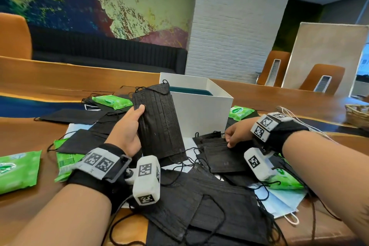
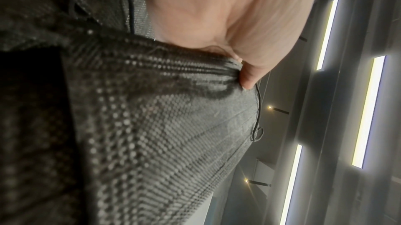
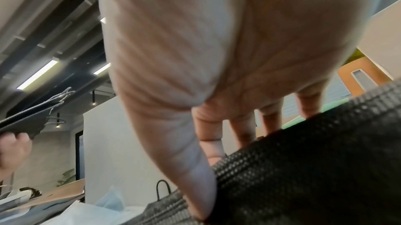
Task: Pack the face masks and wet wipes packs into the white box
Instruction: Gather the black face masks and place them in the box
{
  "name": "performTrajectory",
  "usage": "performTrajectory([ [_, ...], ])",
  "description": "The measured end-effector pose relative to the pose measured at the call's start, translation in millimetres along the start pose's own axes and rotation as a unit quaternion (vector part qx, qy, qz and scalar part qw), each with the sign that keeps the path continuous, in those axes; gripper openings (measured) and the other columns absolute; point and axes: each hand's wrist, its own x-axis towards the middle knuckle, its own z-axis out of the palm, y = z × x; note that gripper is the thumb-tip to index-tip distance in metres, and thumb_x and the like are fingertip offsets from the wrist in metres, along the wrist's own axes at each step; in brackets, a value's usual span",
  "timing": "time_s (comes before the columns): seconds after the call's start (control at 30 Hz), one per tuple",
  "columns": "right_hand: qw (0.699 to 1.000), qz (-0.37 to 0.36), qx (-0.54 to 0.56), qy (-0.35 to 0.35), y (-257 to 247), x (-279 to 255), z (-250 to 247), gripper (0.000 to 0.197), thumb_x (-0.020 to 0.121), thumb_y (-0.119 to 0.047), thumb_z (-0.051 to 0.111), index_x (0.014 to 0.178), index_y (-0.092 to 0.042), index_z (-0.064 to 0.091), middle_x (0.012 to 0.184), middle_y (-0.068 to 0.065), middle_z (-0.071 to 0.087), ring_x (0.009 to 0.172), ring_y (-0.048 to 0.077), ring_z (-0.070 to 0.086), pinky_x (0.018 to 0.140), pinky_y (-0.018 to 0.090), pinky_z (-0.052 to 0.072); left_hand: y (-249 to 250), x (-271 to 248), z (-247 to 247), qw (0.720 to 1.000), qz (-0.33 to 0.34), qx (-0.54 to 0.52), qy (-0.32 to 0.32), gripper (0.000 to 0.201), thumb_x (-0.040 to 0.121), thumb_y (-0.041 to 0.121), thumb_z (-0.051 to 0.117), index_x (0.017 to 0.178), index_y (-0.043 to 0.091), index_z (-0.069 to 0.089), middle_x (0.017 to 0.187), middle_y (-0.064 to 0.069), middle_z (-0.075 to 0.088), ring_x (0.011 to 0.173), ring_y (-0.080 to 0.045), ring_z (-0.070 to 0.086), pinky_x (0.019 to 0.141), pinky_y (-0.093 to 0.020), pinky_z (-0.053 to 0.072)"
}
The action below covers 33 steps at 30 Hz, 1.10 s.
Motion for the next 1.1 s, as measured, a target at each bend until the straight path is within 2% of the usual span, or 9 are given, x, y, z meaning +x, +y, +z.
performTrajectory([
  [0.3,0.999,-0.04,-0.017,0.013,-2.5,8.4,5.1,0.02,0.084,-0.026,0.066,0.077,-0.027,0.048,0.076,-0.009,0.051,0.066,0.005,0.044,0.061,0.021,0.034,-1.3,2.2,-0.6,1.0,0.006,0.014,0.001,0.031,0.103,0.027,0.039,0.126,0.014,0.056,0.112,-0.009,0.069,0.098,-0.023,0.067,0.073,-0.039,0.053],
  [0.37,0.999,-0.049,0.006,0.019,-2.2,10.2,8.8,0.022,0.082,-0.025,0.069,0.093,-0.027,0.05,0.095,-0.008,0.055,0.078,0.007,0.049,0.071,0.023,0.04,-1.8,2.5,-0.5,1.0,0.008,0.018,0.001,0.031,0.102,0.027,0.04,0.126,0.014,0.056,0.113,-0.009,0.069,0.099,-0.023,0.067,0.074,-0.04,0.054],
  [0.43,0.998,-0.056,0.033,0.021,-4.5,11.9,12.7,0.043,0.08,-0.024,0.072,0.115,-0.027,0.047,0.116,-0.007,0.054,0.096,0.013,0.052,0.088,0.028,0.042,-2.4,2.6,-0.1,1.0,0.012,0.02,0.001,0.03,0.102,0.027,0.04,0.125,0.015,0.057,0.113,-0.009,0.069,0.099,-0.023,0.067,0.076,-0.04,0.054],
  [0.53,0.997,-0.064,0.041,0.014,-11.1,11.9,13.1,0.057,0.079,-0.022,0.072,0.128,-0.029,0.042,0.104,-0.01,0.053,0.098,0.014,0.052,0.087,0.025,0.041,-2.9,2.4,0.8,1.0,0.014,0.022,-0.002,0.028,0.102,0.026,0.04,0.121,0.016,0.058,0.109,-0.007,0.07,0.096,-0.022,0.067,0.075,-0.04,0.054],
  [0.67,0.997,-0.066,0.035,-0.026,-14.2,9.8,9.9,0.042,0.082,-0.02,0.066,0.122,-0.028,0.053,0.098,-0.011,0.053,0.095,0.013,0.052,0.084,0.023,0.041,-3.0,2.3,-0.2,1.0,0.013,0.027,-0.001,0.029,0.102,0.027,0.04,0.123,0.016,0.057,0.112,-0.008,0.069,0.1,-0.024,0.066,0.08,-0.043,0.053],
  [0.77,0.997,-0.072,0.032,-0.021,-14.6,8.1,10.2,0.015,0.08,-0.02,0.068,0.092,-0.024,0.058,0.093,-0.004,0.059,0.086,0.014,0.054,0.076,0.026,0.042,-2.4,2.2,-0.8,1.0,0.015,0.026,-0.003,0.029,0.102,0.027,0.041,0.124,0.015,0.057,0.114,-0.008,0.068,0.101,-0.024,0.066,0.08,-0.042,0.053],
  [0.87,0.997,-0.074,0.013,0.005,-13.9,7.7,9.0,0.018,0.077,-0.021,0.068,0.073,-0.027,0.051,0.091,0.003,0.059,0.082,0.016,0.053,0.074,0.03,0.043,-1.9,1.4,-0.8,1.0,0.014,0.021,-0.006,0.029,0.102,0.026,0.041,0.123,0.015,0.057,0.114,-0.009,0.068,0.101,-0.023,0.066,0.082,-0.042,0.053],
  [1.0,0.99,-0.095,0.056,0.089,-9.9,-1.0,-1.4,0.025,0.078,-0.014,0.067,0.075,-0.027,0.046,0.081,-0.004,0.056,0.081,0.018,0.053,0.074,0.031,0.042,-1.4,0.4,-1.8,0.999,0.019,0.019,-0.026,0.027,0.1,0.022,0.045,0.123,0.014,0.057,0.114,-0.01,0.069,0.103,-0.025,0.066,0.088,-0.046,0.052],
  [1.1,0.975,-0.118,0.13,0.138,-1.1,-12.8,-12.7,0.023,0.078,-0.012,0.07,0.089,-0.025,0.054,0.097,0.002,0.068,0.091,0.024,0.063,0.09,0.037,0.049,-0.3,-2.8,-0.9,0.998,0.03,0.013,-0.051,0.021,0.098,0.015,0.046,0.114,0.016,0.06,0.104,-0.008,0.071,0.095,-0.023,0.068,0.085,-0.045,0.053],
])
